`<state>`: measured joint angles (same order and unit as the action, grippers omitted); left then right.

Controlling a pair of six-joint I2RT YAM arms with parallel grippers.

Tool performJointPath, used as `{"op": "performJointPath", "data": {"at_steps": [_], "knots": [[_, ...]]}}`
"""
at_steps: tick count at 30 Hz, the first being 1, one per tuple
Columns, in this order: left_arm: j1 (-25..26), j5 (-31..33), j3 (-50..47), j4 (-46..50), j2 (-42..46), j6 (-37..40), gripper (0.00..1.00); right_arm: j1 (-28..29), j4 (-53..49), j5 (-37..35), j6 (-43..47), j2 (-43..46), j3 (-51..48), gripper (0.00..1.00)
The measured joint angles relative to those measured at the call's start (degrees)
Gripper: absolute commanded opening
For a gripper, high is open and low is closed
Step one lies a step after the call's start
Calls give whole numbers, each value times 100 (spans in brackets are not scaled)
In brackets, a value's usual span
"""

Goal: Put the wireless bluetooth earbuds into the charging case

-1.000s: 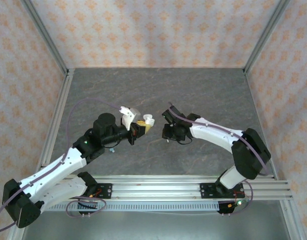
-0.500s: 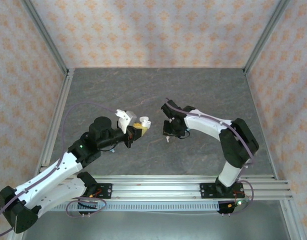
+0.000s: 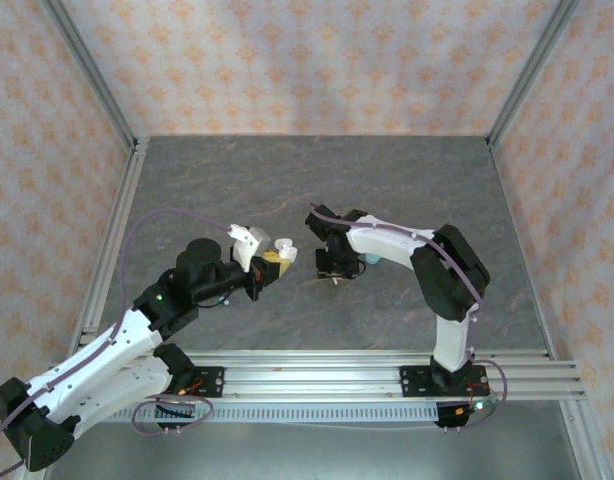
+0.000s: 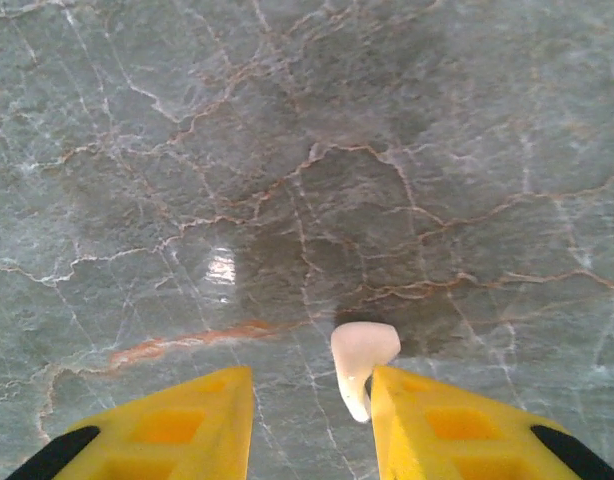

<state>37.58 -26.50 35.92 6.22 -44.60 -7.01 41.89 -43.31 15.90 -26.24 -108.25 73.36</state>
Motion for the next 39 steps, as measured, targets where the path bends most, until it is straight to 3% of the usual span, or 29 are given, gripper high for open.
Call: {"op": "performJointPath", "data": {"at_steps": [24, 39], "knots": [[0, 68, -85, 81, 162, 0, 0, 50, -509, -326, 251, -498, 531, 36], [7, 151, -120, 87, 214, 0, 0, 107, -614, -461, 317, -553, 616, 23]]}}
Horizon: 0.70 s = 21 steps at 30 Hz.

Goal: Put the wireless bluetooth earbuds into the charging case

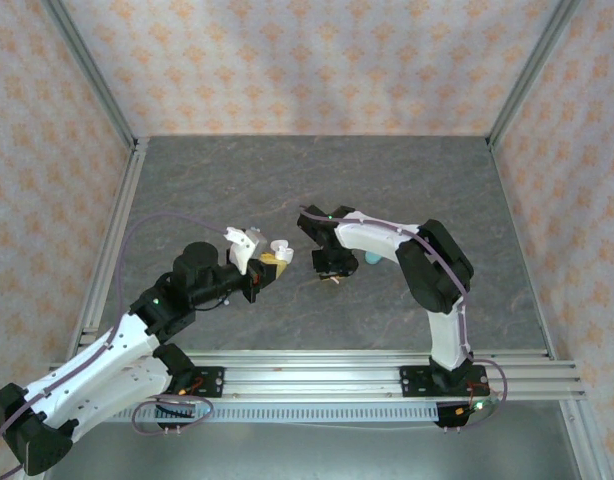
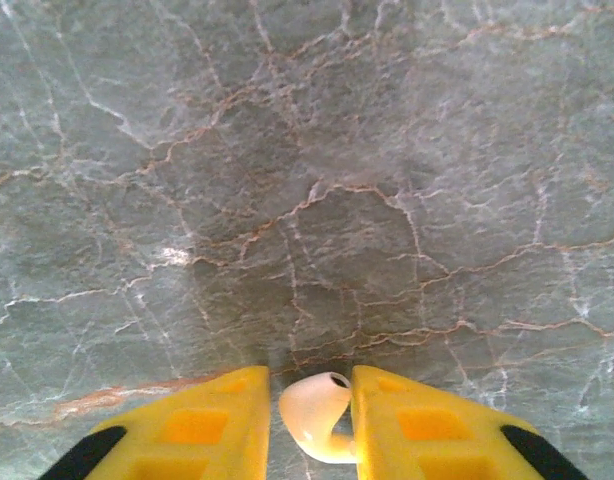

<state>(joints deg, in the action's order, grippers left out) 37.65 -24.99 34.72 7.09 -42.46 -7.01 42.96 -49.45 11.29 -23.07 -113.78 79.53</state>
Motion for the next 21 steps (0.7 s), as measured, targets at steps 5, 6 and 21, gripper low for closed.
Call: {"op": "performJointPath", "data": {"at_steps": [5, 6, 21], "knots": [[13, 0, -17, 0, 0, 0, 0, 9, -26, -92, -20, 13, 0, 20], [13, 0, -20, 0, 0, 0, 0, 11, -46, -142, -24, 22, 0, 20], [13, 0, -37, -103, -2, -7, 0, -107, 13, -407, -402, 1191, -247, 16]]}}
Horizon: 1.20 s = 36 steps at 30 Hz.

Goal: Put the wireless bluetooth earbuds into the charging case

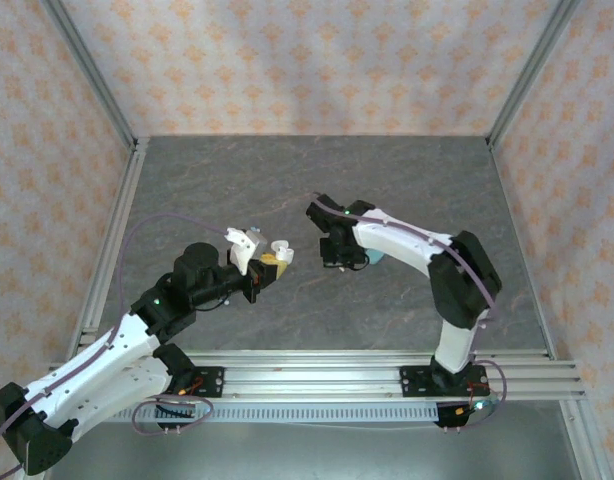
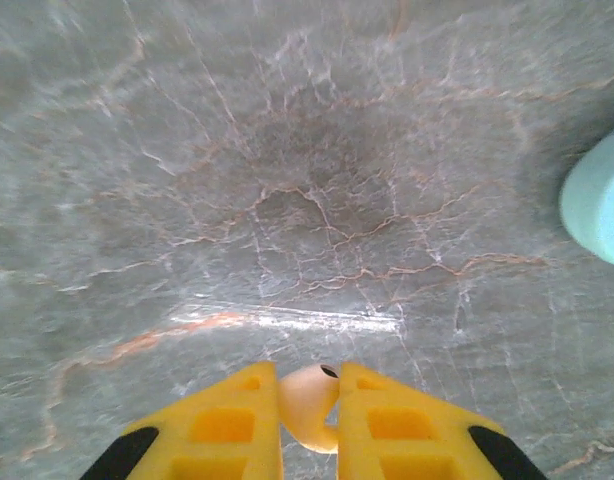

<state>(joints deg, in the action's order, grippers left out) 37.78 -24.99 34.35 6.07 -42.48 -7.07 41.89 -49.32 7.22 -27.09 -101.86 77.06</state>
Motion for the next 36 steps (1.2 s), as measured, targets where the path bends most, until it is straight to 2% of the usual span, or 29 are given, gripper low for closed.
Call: {"op": "performJointPath", "data": {"at_steps": [10, 18, 26, 36], "knots": [[0, -11, 39, -813, -509, 278, 0, -81, 573, -42, -417, 1934, -42, 17], [0, -181, 581, -1276, -1139, 649, 0, -83, 1150, 98, -824, 3073, -42, 18], [0, -201, 855, -1751, -1438, 713, 0, -85, 2083, 378, -1504, 3751, -516, 18], [0, -199, 870, -1978, -1519, 688, 0, 13, 2822, 693, -2085, 3759, -586, 18]]}}
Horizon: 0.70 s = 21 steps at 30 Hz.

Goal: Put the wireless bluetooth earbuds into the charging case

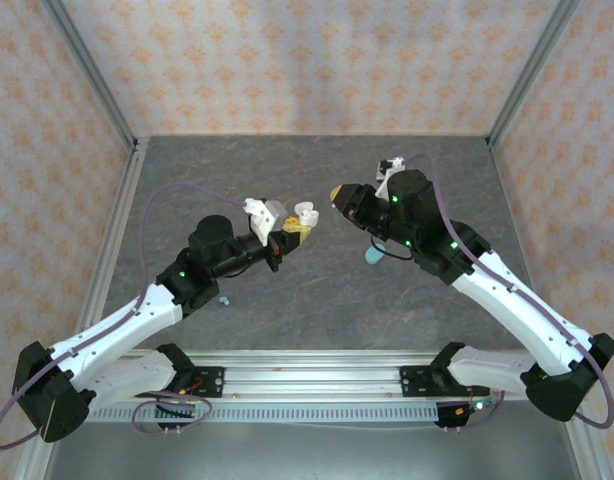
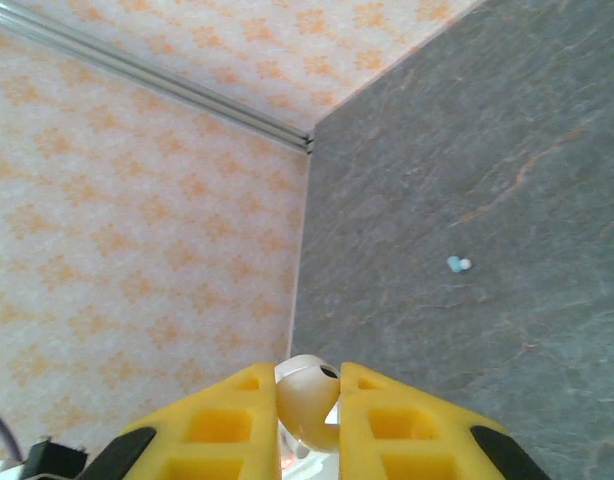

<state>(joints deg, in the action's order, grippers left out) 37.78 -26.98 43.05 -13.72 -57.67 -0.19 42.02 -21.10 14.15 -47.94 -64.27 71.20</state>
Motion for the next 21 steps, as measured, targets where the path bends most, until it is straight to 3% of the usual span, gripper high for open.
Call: {"op": "performJointPath", "data": {"at_steps": [21], "knots": [[0, 7, 0, -111, -72, -107, 0, 221, 446, 249, -367, -264, 0, 18]]}}
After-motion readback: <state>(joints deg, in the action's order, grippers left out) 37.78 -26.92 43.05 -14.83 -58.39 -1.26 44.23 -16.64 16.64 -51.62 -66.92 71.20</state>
